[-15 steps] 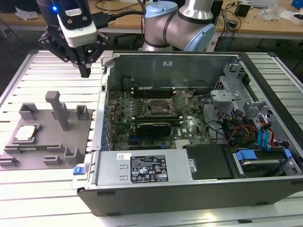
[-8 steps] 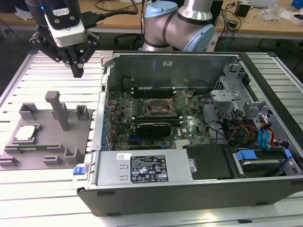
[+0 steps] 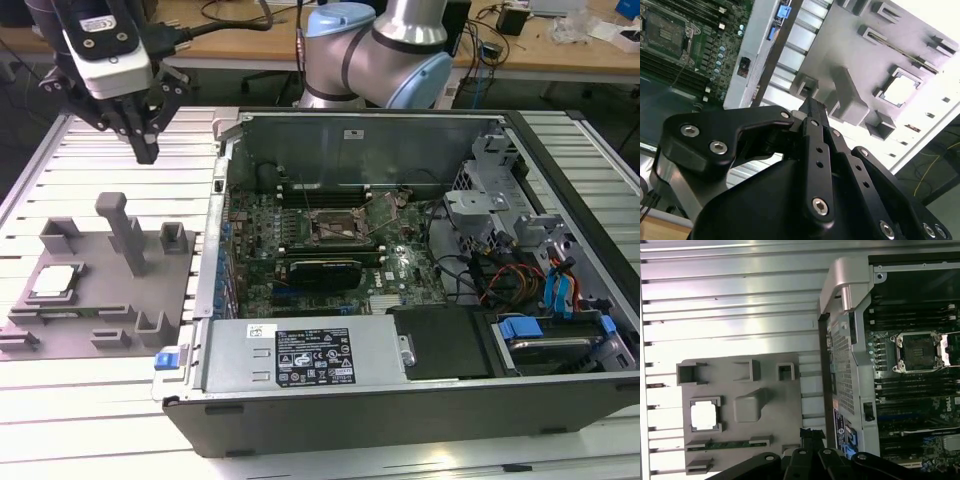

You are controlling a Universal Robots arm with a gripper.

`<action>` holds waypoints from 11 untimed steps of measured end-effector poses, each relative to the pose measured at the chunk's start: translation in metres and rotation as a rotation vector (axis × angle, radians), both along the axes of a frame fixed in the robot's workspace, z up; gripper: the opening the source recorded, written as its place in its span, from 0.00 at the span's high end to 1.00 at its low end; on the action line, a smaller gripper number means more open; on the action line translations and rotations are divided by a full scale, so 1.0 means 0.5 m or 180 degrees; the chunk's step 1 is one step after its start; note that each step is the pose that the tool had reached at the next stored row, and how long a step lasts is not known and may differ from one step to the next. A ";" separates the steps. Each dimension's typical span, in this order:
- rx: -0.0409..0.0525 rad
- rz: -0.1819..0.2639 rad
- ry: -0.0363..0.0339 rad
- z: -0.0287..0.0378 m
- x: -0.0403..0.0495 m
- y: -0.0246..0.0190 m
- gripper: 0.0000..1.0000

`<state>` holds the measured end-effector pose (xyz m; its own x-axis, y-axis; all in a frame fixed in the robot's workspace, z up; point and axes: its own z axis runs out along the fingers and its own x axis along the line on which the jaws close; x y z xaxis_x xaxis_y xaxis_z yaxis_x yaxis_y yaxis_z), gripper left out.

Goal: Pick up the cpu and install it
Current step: 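Reach for the cpu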

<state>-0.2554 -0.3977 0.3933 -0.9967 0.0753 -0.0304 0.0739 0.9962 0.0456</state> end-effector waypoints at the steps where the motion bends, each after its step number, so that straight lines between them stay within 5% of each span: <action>1: 0.0000 0.0000 -0.0001 0.000 -0.004 0.0002 0.89; 11: 0.0000 0.0000 -0.0021 0.000 -0.077 0.0028 0.89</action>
<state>-0.2938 -0.3963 0.3933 -0.9965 0.0753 -0.0370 0.0735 0.9962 0.0461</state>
